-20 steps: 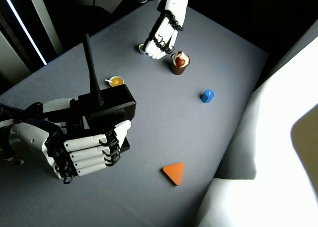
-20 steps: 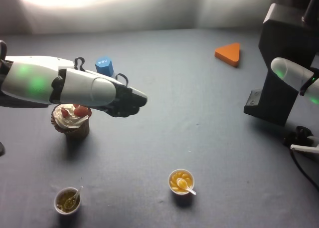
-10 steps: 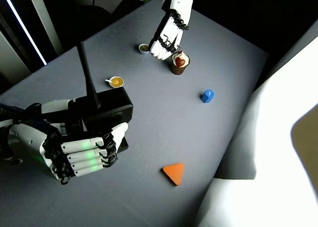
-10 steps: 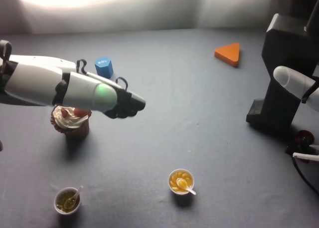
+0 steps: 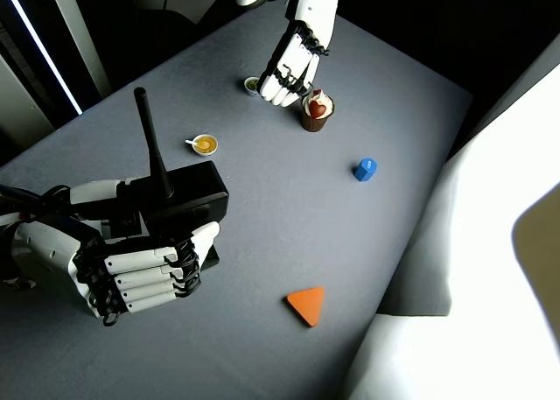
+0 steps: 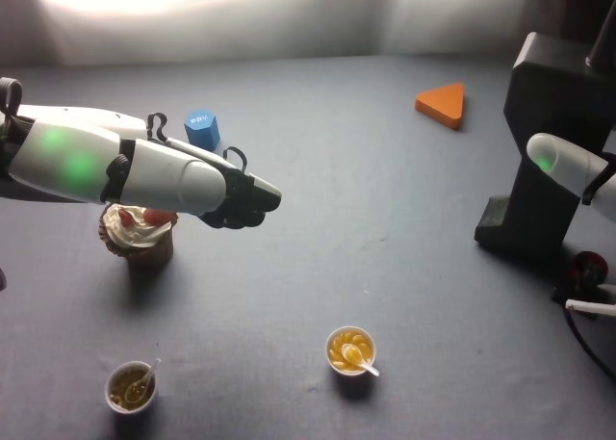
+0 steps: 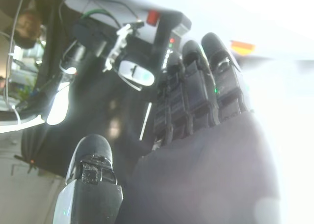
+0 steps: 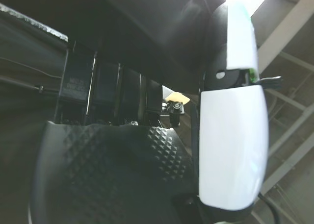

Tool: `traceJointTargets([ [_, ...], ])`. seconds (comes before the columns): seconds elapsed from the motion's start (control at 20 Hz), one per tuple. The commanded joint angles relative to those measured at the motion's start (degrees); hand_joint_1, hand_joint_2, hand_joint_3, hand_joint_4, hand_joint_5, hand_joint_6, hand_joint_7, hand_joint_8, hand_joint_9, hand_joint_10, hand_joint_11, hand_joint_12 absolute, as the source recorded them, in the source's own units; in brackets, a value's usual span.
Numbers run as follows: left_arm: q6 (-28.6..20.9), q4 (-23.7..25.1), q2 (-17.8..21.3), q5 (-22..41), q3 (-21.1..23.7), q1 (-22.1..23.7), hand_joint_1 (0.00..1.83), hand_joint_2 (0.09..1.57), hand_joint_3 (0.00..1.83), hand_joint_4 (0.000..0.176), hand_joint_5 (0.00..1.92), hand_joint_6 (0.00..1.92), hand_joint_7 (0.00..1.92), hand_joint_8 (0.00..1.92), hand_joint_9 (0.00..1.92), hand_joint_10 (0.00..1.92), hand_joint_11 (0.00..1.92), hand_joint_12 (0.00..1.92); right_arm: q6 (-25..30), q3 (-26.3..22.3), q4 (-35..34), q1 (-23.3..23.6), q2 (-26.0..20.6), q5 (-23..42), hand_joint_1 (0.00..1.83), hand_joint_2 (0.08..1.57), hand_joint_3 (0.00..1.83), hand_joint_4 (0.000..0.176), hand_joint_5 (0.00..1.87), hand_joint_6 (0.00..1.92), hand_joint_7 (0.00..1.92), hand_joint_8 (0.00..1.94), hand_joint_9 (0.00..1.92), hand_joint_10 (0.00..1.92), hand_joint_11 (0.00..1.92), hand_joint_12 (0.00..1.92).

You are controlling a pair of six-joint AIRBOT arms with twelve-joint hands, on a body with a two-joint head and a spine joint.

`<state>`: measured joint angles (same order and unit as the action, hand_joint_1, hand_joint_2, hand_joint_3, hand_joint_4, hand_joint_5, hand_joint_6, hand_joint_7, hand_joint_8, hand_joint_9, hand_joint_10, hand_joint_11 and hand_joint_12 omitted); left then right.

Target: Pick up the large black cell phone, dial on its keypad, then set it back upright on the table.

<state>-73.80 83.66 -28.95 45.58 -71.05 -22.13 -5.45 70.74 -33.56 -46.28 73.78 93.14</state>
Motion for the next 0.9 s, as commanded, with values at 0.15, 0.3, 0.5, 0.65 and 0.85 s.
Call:
traceJointTargets([
  [0.15,-0.67,-3.52,0.39,2.15,0.37,1.57,0.0,1.18,0.0,0.0,0.27,0.0,0.34,0.0,0.31,0.01,0.0,0.69,1.32,-0.59,2.18,-0.59,-0.68,7.8,1.37,1.15,0.0,0.0,0.81,1.01,0.88,1.17,0.93,1.31,1.03,1.1],
  [0.3,-0.74,-3.32,0.47,2.19,0.51,1.66,0.0,1.18,0.0,0.0,0.27,0.0,0.34,0.0,0.3,0.0,0.0,0.7,1.32,-0.59,2.18,-0.68,-0.66,7.8,1.38,1.12,0.0,0.0,0.86,0.9,0.93,1.13,0.98,1.27,1.05,1.09],
  [0.5,-1.01,-2.94,0.58,2.12,1.66,1.66,0.0,1.18,0.0,0.0,0.27,0.01,0.33,0.0,0.3,0.01,0.0,0.66,1.32,-0.57,2.18,-0.69,-0.67,7.8,1.37,1.16,0.0,0.0,0.83,0.95,0.87,1.21,0.89,1.37,1.04,1.14],
  [0.65,-1.24,-2.65,0.59,2.09,1.68,1.85,0.0,1.19,0.0,0.0,0.28,0.01,0.34,0.01,0.31,0.01,0.0,0.68,1.32,-0.59,2.18,-0.69,-0.63,7.8,1.26,1.13,0.0,0.0,0.93,0.87,0.99,1.22,1.02,1.09,1.1,1.11],
  [0.85,-1.29,-2.63,0.75,2.12,0.86,2.25,0.0,1.19,0.0,0.0,0.28,0.0,0.35,0.0,0.3,0.0,0.0,0.66,1.32,-0.63,2.18,-0.69,-0.57,7.8,1.26,1.14,0.0,0.0,0.89,0.93,0.99,1.22,1.02,1.05,1.09,1.09],
])
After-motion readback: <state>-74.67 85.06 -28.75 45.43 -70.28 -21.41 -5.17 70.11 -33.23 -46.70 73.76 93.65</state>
